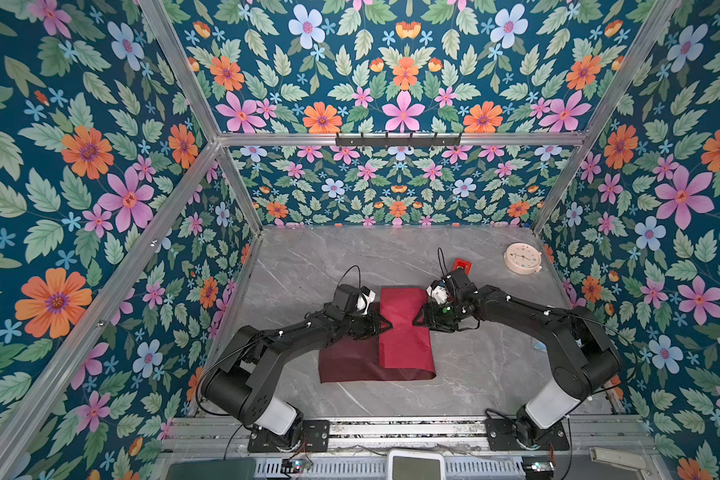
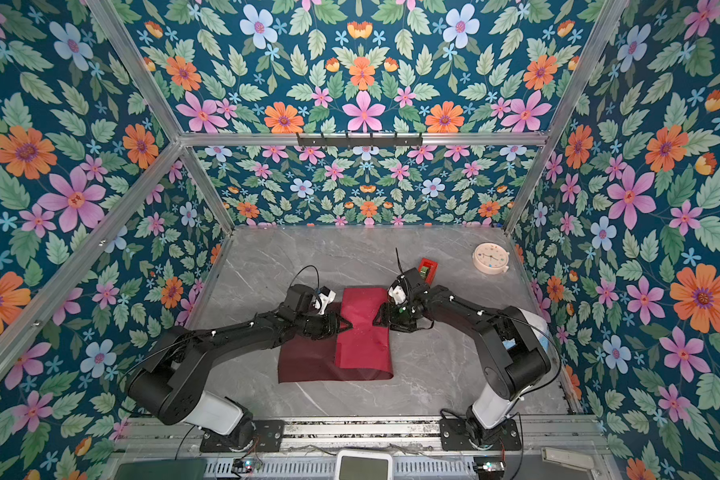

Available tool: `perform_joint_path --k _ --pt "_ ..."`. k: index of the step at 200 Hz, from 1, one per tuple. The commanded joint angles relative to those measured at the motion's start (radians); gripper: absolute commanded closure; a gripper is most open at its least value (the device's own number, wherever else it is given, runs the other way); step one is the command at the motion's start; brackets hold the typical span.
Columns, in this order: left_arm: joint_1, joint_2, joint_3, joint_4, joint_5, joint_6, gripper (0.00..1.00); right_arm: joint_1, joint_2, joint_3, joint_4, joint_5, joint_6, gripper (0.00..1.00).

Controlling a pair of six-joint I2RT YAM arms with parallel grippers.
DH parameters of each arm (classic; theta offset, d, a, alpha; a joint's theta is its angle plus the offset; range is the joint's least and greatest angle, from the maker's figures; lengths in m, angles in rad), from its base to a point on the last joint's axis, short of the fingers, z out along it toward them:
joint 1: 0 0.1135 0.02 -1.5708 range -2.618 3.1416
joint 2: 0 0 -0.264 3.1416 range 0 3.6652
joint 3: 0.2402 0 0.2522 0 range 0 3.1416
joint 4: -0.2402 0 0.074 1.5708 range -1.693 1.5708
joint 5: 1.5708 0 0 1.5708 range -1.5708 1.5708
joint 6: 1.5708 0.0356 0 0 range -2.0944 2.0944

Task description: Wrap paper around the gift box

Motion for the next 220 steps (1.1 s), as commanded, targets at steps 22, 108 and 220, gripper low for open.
perform_joint_path --k 22,108,220 --pt "0.001 -0.033 0.012 -0.112 -0.126 0.036 0.52 0.002 -0.032 -0.027 -0.058 0.095 0.011 0.29" --pt "0.210 -0.395 -0.128 -0.316 -0.372 0.061 0.32 0.003 -0.023 -0.053 -0.047 0.097 0.013 0.26" --pt "0.244 -0.632 -0.255 -0.668 -0.530 -0.101 0.18 0.002 -0.033 -0.027 -0.057 0.075 -0.002 0.25"
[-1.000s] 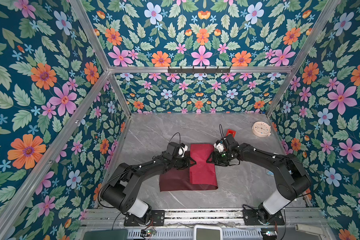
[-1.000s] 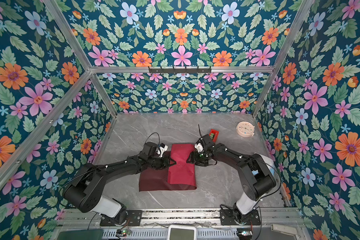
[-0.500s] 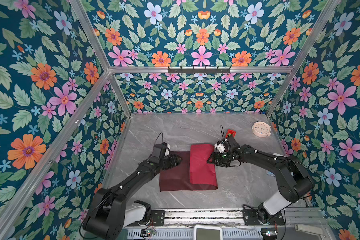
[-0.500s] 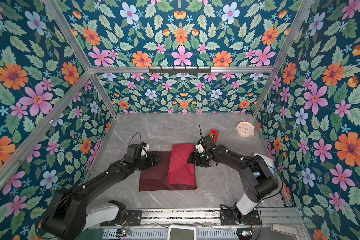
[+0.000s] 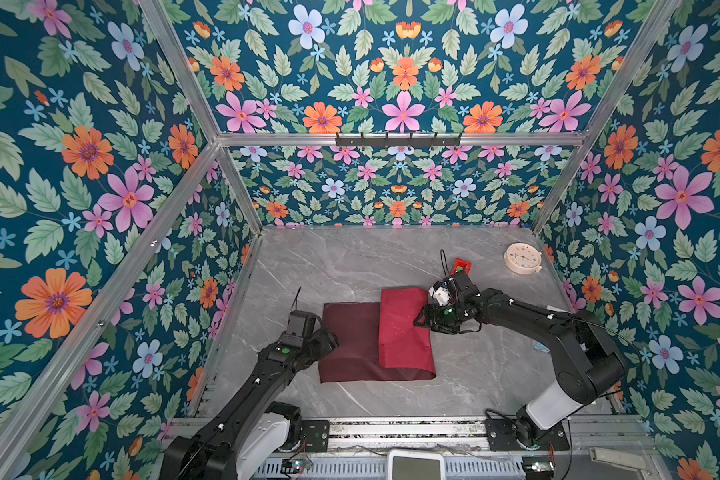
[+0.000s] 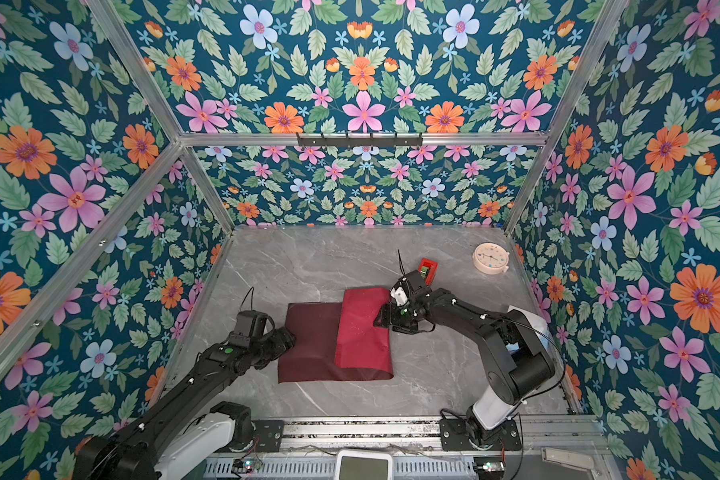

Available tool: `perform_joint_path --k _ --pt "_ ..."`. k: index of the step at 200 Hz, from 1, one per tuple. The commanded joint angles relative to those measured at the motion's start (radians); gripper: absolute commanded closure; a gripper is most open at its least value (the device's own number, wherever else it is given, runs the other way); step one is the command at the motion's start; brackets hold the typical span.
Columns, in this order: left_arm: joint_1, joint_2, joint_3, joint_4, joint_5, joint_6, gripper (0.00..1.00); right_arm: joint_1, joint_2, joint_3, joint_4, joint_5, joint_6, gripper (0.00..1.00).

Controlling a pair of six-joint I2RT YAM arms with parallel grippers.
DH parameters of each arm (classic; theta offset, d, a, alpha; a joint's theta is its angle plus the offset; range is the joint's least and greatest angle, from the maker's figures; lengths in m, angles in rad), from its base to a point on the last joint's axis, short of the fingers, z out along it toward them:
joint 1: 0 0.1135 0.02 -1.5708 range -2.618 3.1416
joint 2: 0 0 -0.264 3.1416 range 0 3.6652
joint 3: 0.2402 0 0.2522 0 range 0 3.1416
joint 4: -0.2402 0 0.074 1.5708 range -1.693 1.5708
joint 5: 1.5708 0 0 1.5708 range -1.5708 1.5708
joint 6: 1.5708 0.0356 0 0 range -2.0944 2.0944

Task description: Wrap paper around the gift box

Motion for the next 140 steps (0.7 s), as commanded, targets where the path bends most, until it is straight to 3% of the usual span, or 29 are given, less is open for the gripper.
perform_joint_path --k 1,24,57,140 --pt "-0.014 -0.020 -0.003 -0.097 -0.030 -0.038 0.18 0.001 0.000 0.002 -0.070 0.047 -0.016 0.25" --pt "-0.019 0.010 0.002 -0.113 0.012 -0.040 0.17 0.001 0.000 0.002 -0.060 0.038 -0.016 0.25" --pt "-0.017 0.127 0.002 -0.036 0.172 0.011 0.16 0.001 0.008 -0.004 -0.045 0.030 -0.015 0.25" --pt "0.081 0.235 0.102 0.107 0.311 0.188 0.19 0.001 0.009 -0.006 -0.032 0.024 -0.008 0.26"
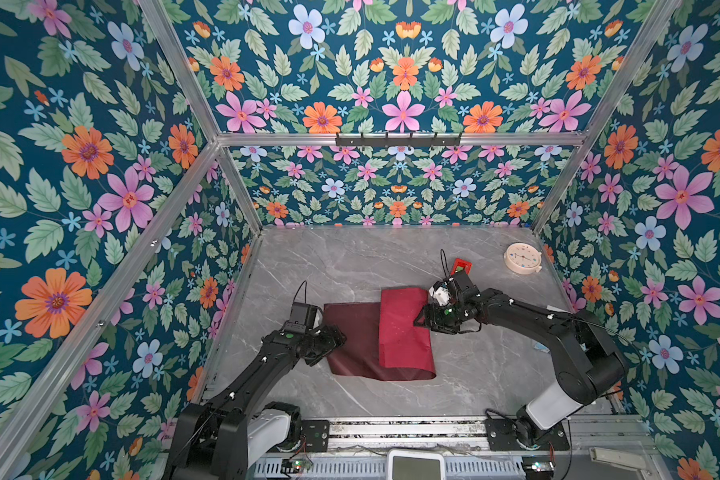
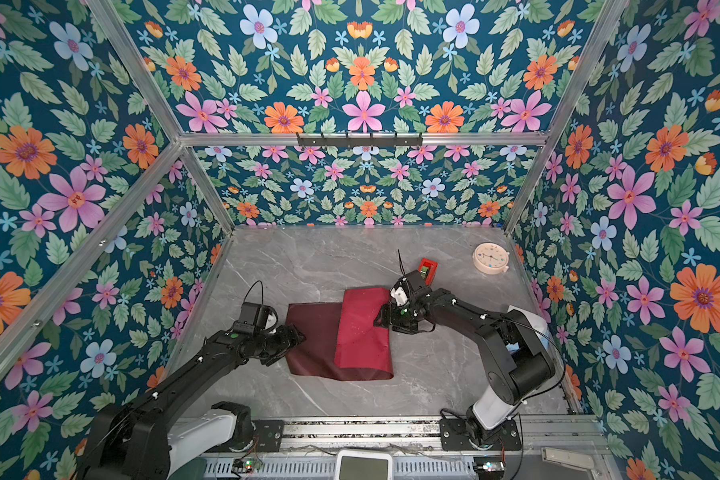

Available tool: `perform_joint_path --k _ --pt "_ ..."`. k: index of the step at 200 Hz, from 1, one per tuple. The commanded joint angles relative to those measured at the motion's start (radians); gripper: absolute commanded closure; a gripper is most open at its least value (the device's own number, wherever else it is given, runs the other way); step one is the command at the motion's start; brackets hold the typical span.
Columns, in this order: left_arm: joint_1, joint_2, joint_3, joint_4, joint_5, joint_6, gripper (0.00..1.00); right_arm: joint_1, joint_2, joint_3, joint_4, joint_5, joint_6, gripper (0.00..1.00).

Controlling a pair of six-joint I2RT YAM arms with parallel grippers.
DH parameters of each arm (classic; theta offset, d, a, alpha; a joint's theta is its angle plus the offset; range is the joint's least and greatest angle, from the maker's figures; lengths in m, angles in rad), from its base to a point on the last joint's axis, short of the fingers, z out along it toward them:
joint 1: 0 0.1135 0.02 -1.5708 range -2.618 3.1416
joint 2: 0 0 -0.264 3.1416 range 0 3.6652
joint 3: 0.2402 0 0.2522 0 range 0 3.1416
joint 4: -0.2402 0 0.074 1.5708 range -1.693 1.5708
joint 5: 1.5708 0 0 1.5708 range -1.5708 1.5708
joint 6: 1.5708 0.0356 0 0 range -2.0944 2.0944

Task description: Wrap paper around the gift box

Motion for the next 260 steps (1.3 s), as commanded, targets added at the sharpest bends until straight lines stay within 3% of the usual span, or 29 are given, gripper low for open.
perform_joint_path --k 1,65,98,135,187,219,260 --pt "0.031 0.034 0.009 0.059 0.058 0.079 0.19 0.002 0.009 -0.002 -0.042 0.029 -0.008 0.26" --pt "0.112 0.159 0.034 0.151 0.119 0.114 0.20 0.002 0.014 -0.001 -0.044 0.029 -0.007 0.27" --pt "0.151 0.224 0.060 0.204 0.169 0.118 0.26 0.002 0.017 0.000 -0.038 0.025 -0.002 0.27" --pt "0.156 0.265 0.076 0.252 0.200 0.122 0.47 0.004 0.018 0.000 -0.039 0.023 -0.001 0.28" --pt "0.152 0.214 0.094 0.195 0.154 0.174 0.79 0.003 0.014 -0.001 -0.042 0.028 0.000 0.28" --pt "0.083 0.149 0.139 0.115 0.080 0.211 0.92 0.003 0.016 0.000 -0.045 0.029 0.000 0.28" --pt "-0.143 0.099 0.276 -0.013 -0.133 0.199 0.99 0.004 0.018 0.003 -0.047 0.028 0.004 0.28"
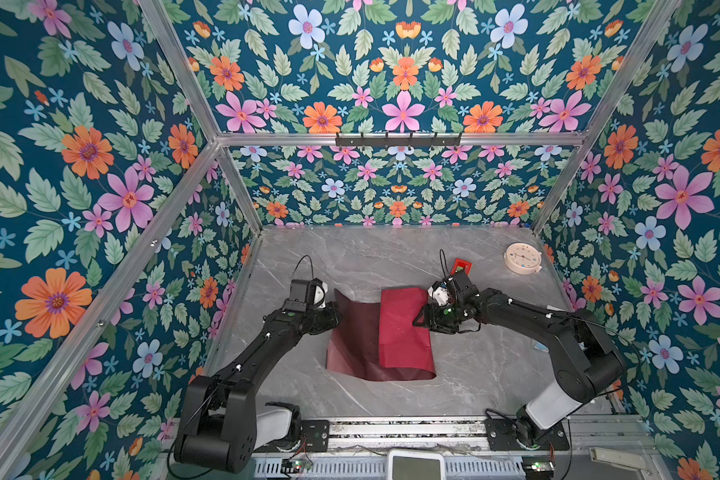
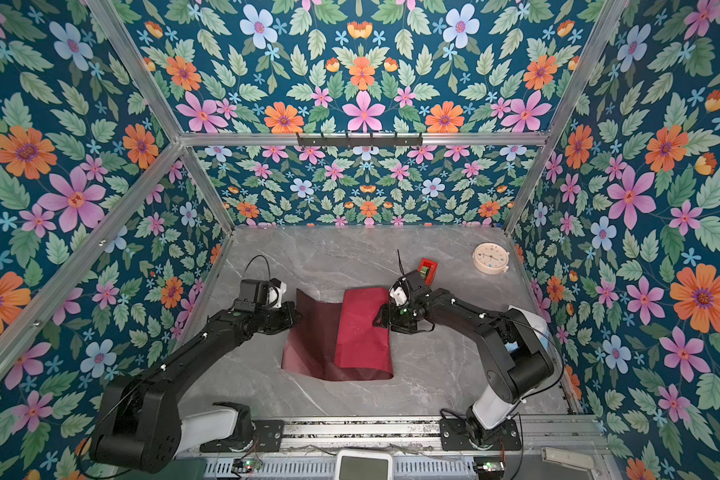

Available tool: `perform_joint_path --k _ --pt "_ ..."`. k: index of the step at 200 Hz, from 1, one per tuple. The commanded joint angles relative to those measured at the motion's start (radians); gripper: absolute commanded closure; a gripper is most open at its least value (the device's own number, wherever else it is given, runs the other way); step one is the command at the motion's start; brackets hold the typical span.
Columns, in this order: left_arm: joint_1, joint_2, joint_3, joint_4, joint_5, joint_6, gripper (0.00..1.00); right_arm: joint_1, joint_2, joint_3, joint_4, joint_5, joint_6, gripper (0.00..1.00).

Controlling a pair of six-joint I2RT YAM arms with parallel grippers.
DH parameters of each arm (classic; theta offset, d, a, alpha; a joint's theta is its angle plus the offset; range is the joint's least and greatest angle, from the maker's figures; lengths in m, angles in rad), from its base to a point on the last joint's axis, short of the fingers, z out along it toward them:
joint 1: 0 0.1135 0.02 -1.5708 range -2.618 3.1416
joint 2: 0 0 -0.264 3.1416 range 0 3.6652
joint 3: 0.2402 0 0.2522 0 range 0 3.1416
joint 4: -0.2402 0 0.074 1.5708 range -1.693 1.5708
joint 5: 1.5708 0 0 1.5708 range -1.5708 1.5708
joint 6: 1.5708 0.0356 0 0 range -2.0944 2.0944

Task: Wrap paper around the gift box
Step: 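Grasp the near paper edge with the left gripper and lift it over the box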

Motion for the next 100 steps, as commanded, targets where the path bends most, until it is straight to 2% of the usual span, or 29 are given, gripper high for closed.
perform_joint_path --k 1,24,68,100 --pt "-0.101 -0.015 0.067 -0.088 -0.150 0.005 0.99 0.002 0.007 0.001 -0.058 0.046 0.002 0.28" --pt "-0.223 0.013 0.151 -0.118 -0.212 -0.044 1.00 0.003 0.009 -0.001 -0.054 0.043 0.002 0.28" --pt "-0.424 0.166 0.318 -0.218 -0.349 -0.089 1.00 0.009 0.010 0.001 -0.044 0.034 0.000 0.28" --pt "-0.526 0.287 0.430 -0.296 -0.436 -0.099 1.00 0.009 0.010 0.001 -0.038 0.029 -0.003 0.28"
